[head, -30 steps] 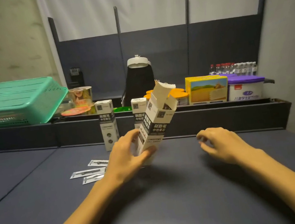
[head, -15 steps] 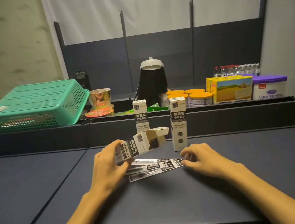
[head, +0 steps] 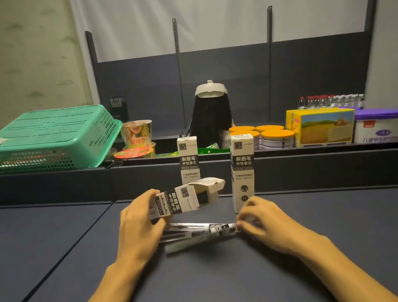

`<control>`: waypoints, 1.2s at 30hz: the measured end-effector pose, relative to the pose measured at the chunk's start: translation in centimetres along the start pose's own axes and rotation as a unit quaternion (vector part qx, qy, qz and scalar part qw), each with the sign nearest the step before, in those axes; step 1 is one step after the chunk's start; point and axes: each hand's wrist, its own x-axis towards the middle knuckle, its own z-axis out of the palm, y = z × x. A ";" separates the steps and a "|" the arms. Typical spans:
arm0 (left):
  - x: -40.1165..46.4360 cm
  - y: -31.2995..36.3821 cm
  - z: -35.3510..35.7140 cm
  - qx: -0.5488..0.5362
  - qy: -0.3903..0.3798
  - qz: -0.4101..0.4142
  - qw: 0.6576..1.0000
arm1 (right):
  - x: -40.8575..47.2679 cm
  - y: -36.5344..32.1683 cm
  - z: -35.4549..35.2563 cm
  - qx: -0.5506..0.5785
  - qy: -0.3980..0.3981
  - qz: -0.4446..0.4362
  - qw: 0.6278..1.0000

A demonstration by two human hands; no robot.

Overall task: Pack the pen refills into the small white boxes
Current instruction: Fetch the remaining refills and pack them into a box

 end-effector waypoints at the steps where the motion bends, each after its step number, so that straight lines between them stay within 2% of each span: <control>1: 0.1 -0.1 -0.3 0.001 0.007 -0.002 1.000 | -0.1 -0.3 -0.1 0.027 0.031 -0.007 0.999; 3: 0.2 -0.2 -0.8 0.004 0.016 -0.007 1.000 | -0.3 -0.9 -0.6 0.087 0.077 0.005 0.993; 5: 0.0 -0.2 -1.0 0.005 0.017 -0.010 1.000 | -0.6 -1.7 -1.0 0.206 0.086 0.046 0.974; 9: -0.1 0.0 -1.1 0.010 0.020 -0.013 1.000 | -0.9 -3.1 -2.7 0.493 0.118 0.088 0.857; 11: -0.1 0.2 -1.2 0.014 0.020 -0.012 1.000 | -1.1 -3.4 -3.8 0.541 0.149 0.090 0.823; 14: -0.1 0.3 -1.2 0.022 0.023 -0.011 0.999 | -1.5 -3.7 -5.0 0.573 0.179 0.093 0.794; 22: 0.2 -0.5 -0.9 0.068 0.035 -0.044 0.996 | -1.8 -3.8 -6.5 0.618 0.208 0.099 0.752; 26: 0.1 -0.4 -0.8 0.068 0.030 -0.031 0.997 | -1.6 -3.9 -6.5 0.630 0.214 0.092 0.741; 36: 0.3 -0.1 -0.3 0.044 0.003 0.018 0.999 | -0.8 -5.0 -3.7 0.577 0.195 0.051 0.792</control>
